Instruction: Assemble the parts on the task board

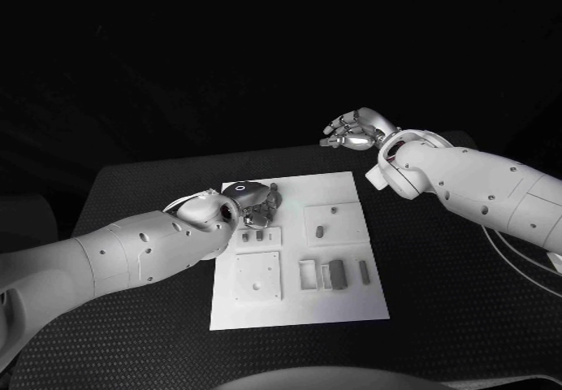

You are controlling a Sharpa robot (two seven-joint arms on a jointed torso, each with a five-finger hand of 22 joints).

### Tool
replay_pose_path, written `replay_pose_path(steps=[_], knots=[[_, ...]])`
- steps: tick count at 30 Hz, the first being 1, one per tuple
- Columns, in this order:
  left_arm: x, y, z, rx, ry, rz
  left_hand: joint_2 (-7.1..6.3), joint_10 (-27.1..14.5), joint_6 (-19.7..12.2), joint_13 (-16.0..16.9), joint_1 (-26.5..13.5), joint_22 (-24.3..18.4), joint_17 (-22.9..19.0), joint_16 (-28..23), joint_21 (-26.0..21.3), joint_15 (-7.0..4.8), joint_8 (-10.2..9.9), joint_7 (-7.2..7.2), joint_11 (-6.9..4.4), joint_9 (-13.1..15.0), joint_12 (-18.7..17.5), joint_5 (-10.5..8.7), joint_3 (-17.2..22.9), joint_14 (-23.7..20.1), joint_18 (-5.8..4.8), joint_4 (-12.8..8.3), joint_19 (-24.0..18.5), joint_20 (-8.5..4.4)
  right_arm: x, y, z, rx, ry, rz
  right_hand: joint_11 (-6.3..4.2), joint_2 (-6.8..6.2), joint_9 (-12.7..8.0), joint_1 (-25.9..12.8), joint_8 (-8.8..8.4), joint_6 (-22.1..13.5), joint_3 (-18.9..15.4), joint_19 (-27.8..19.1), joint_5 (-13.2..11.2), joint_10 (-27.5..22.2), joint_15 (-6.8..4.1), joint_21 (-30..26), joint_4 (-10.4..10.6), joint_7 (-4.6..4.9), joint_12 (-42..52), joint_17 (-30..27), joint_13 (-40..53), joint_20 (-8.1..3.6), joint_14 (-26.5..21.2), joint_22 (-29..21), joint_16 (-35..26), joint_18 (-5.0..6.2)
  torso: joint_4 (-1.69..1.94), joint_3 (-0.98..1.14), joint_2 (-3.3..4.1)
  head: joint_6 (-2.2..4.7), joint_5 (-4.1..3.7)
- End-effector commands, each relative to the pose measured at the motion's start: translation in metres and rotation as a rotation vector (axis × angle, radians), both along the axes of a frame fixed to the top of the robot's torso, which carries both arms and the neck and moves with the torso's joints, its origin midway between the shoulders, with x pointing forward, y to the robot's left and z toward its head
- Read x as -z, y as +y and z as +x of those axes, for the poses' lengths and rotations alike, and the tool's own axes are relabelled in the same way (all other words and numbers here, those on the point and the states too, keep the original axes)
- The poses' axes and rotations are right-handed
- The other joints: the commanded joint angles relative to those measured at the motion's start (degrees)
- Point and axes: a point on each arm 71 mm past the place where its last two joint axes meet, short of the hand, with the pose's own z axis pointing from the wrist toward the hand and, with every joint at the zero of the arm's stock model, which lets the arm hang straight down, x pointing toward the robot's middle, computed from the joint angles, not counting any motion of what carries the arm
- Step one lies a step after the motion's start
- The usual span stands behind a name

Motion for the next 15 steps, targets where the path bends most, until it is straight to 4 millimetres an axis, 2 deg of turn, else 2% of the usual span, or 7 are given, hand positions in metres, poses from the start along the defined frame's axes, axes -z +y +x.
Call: replay_pose_path(steps=[1,15], knots=[[0.0108,-0.0003,-0.0034,0.008,0.042,0.051,-0.07,0.27,0.51,-0.23,0.78,0.12,0.18,-0.02,0.26,0.06,0.31,0.02,0.22,-0.12,-0.35,0.03,0.29,0.66,0.65,-0.01,0.67,0.03,-0.0004,0.0017,-0.0008,-0.017,-0.003,0.003,0.11,0.37,-0.09,0.08,0.13,-0.36,-0.36,-0.44,-0.14,0.33,0.48,-0.37,0.02,2.07,-0.27,0.08,-0.07,-0.12,0.09,0.1,-0.33,-0.88,-0.03,0.02,0.07,-0.04,-0.13],[0.0169,0.0007,-0.0028,0.001,0.051,0.063,0.1,0.59,0.59,-0.55,1.2,0.41,0.77,-0.23,0.52,-0.08,0.53,0.17,0.19,-0.57,-1.07,0.05,0.5,2.05,0.88,0.04,1.82,-0.16,-0.0004,0.002,-0.0008,-0.017,-0.002,0.005,0.11,0.38,-0.13,0.04,0.16,-0.36,-0.42,-0.47,-0.13,0.39,0.51,-0.51,0.13,2.06,-0.29,0.14,-0.34,-0.12,0.09,0.23,-0.54,-0.91,0.03,0.02,0.02,-0.41,-0.31]])
